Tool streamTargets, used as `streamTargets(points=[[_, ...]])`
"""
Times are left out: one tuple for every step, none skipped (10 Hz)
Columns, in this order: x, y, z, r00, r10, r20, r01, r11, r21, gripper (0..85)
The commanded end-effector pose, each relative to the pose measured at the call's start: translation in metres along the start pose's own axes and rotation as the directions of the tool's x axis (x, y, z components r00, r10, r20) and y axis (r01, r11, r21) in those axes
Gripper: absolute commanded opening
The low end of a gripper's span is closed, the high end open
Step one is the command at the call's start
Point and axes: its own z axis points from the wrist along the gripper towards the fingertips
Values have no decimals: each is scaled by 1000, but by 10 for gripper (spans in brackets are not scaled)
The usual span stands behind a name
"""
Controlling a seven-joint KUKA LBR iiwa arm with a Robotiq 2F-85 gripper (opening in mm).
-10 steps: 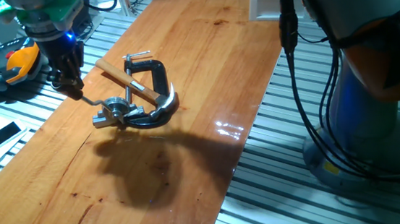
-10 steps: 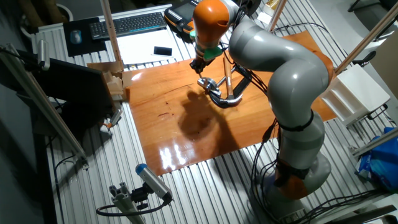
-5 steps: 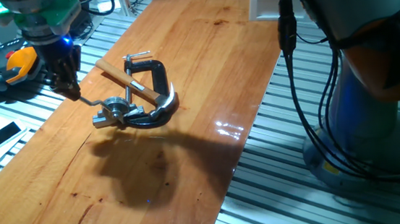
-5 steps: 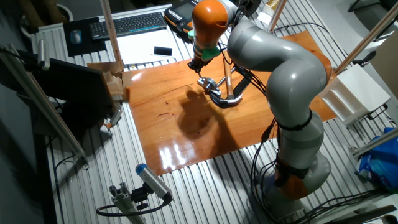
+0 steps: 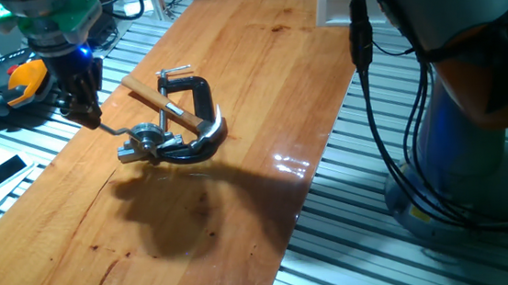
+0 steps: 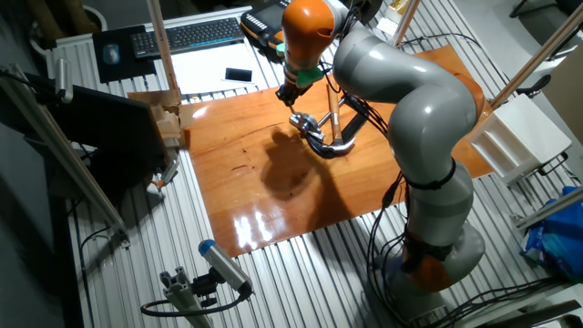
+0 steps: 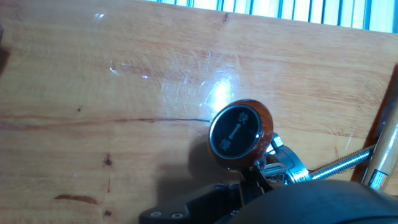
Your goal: Push down the lever
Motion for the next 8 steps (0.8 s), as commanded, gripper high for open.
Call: streamTargets(points=[[-1, 0, 0, 1000, 3, 1, -3, 1000, -4, 0], [-1, 0, -1, 1000, 9, -1, -9, 1000, -6, 0], [-1, 1, 0, 1000, 10, -1, -10, 1000, -5, 0], [-2, 2, 1, 1000, 12, -1, -12, 1000, -6, 0], [-3, 3, 3, 1000, 12, -2, -12, 1000, -8, 0], [-4, 5, 5, 1000, 11, -4, -11, 1000, -11, 0], [-5, 6, 6, 1000, 11, -4, -11, 1000, -13, 0], [-6, 7, 8, 1000, 11, -3, -11, 1000, -13, 0]])
